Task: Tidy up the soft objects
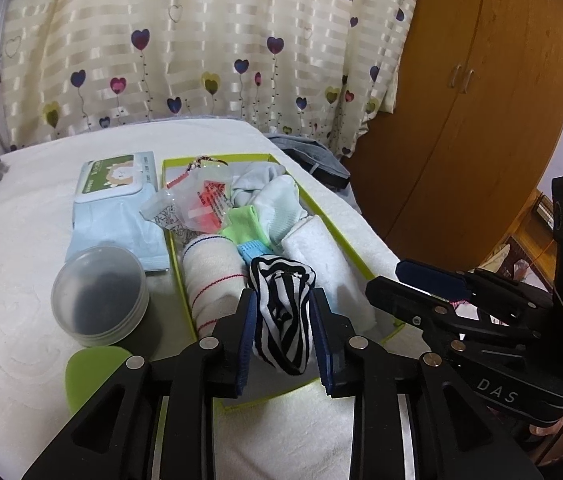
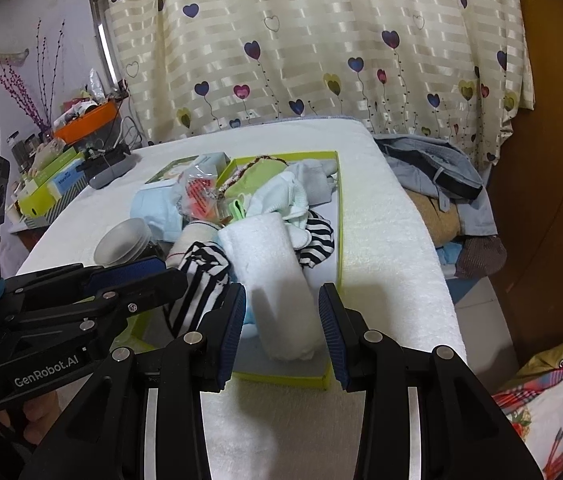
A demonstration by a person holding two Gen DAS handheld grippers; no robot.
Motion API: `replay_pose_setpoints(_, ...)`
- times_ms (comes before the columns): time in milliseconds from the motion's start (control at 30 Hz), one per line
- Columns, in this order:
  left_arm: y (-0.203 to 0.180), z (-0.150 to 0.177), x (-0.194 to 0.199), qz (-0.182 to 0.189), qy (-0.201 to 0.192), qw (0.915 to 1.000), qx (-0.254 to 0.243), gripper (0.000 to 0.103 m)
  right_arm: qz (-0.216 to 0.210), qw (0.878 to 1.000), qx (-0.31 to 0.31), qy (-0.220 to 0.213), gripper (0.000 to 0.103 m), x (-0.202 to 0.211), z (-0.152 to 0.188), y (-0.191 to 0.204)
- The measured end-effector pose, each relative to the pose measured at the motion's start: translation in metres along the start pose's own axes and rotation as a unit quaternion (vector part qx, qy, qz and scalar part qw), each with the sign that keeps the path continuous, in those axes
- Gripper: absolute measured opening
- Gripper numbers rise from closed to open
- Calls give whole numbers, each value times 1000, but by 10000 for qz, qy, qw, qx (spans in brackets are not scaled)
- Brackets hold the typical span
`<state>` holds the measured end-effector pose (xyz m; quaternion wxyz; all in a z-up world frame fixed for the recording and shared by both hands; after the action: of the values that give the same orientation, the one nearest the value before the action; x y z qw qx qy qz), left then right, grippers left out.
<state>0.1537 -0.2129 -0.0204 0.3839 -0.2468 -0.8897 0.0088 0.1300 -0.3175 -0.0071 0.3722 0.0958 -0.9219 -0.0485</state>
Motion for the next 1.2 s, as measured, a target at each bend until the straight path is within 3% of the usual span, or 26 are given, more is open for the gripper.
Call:
replay_pose_setpoints(100, -2, 2, 9, -25, -66, 10000, -30, 26, 12, 10000, 17, -90, 48, 8, 2, 3)
replay_pose_setpoints(600, -2, 20, 55, -240, -301, 9993, -23, 38, 62, 9994, 212, -260, 49, 40, 17, 30)
replay_pose_setpoints(1200, 14, 42, 81, -599, -349, 9975, 124, 43, 104, 9985, 510, -157, 49, 47, 33, 63)
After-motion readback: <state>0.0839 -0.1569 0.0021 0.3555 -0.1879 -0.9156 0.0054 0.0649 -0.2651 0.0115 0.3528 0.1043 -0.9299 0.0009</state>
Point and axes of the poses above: each gripper's, at about its wrist camera, not at the fingertips, and x roughly against the way its jaws point, y to its left, z to its underside, the point moved 5 cm from there along -x, roughly the way its jaws point, and after that the axes turned 2 degrees about y, right-handed, at the moved point
